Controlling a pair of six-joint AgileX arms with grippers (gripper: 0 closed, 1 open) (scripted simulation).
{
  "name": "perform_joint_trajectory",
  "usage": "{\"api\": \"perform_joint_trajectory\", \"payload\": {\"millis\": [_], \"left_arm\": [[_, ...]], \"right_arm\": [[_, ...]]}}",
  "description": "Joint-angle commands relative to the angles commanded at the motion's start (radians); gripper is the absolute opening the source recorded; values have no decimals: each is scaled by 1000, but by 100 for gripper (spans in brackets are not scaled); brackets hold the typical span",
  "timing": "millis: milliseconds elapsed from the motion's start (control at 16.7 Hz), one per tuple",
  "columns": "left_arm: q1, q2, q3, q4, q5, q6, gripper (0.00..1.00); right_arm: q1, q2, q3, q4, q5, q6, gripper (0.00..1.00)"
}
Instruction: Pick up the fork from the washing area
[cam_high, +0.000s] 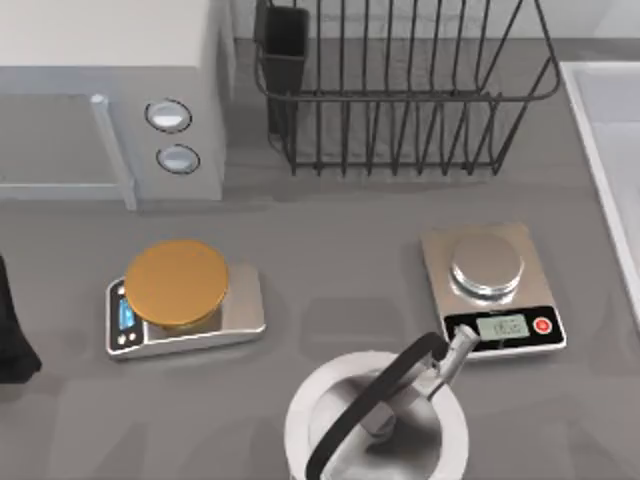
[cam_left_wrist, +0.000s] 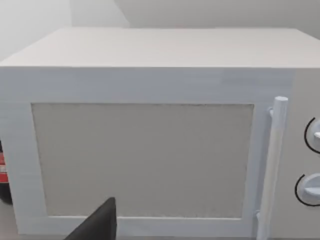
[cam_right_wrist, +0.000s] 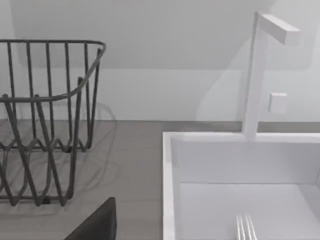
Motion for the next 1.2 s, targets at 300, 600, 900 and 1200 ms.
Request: {"api": "perform_joint_trajectory", "payload": {"millis": [300, 600, 900, 1200], "left_arm": [[0, 0, 0, 0, 0, 0, 100], [0, 0, 0, 0, 0, 0, 100], [0, 0, 0, 0, 0, 0, 100], [0, 0, 0, 0, 0, 0, 100]], "right_arm": [[-25, 288, 265, -146, 6, -34, 100], [-63, 744, 679, -380, 12, -80, 100], [-108, 1275, 1160, -660, 15, -122, 100], [-149, 1788, 1619, -938, 13, -152, 100]]}}
